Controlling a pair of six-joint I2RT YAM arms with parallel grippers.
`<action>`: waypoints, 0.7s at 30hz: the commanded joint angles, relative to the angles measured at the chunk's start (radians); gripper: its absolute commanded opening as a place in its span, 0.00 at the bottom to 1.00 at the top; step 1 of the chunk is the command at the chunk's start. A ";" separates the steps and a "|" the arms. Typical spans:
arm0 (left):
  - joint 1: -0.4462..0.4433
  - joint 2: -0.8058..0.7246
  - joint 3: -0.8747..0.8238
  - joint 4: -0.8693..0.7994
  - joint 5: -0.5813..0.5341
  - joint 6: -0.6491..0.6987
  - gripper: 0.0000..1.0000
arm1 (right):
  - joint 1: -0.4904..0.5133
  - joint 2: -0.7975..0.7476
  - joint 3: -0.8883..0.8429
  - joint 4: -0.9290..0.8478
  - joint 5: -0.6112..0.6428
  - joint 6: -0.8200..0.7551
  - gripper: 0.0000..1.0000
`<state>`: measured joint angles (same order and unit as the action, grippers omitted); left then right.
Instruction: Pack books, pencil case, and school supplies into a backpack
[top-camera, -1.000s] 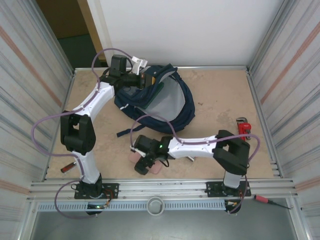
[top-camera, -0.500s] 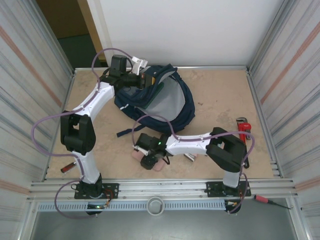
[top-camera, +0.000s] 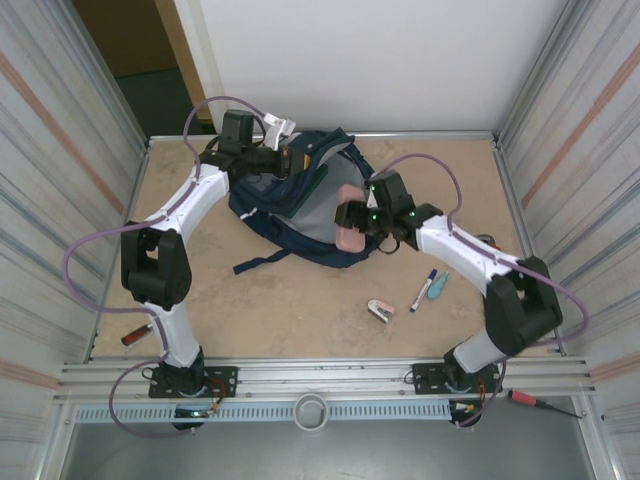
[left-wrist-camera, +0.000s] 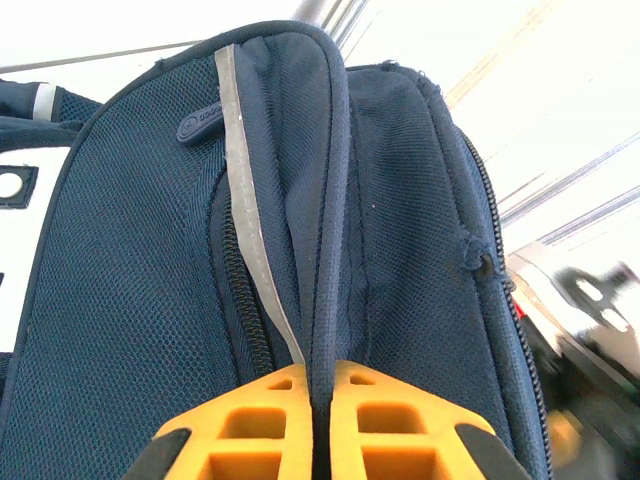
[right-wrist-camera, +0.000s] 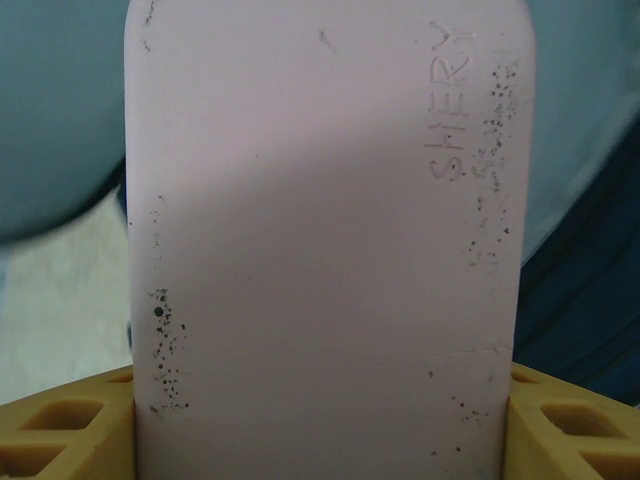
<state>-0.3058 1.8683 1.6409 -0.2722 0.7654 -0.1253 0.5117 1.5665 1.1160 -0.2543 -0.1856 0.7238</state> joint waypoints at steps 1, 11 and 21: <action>-0.010 -0.035 0.015 0.057 0.033 0.009 0.00 | -0.021 0.131 0.126 0.058 0.021 0.196 0.58; -0.017 -0.050 0.007 0.056 0.034 0.016 0.00 | -0.042 0.472 0.455 0.025 0.091 0.302 0.87; -0.021 -0.069 -0.009 0.077 0.020 -0.014 0.00 | -0.035 0.543 0.475 0.137 -0.042 0.257 0.59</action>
<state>-0.3161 1.8679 1.6375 -0.2752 0.7589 -0.1307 0.4755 2.0487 1.5459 -0.1661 -0.1577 0.9897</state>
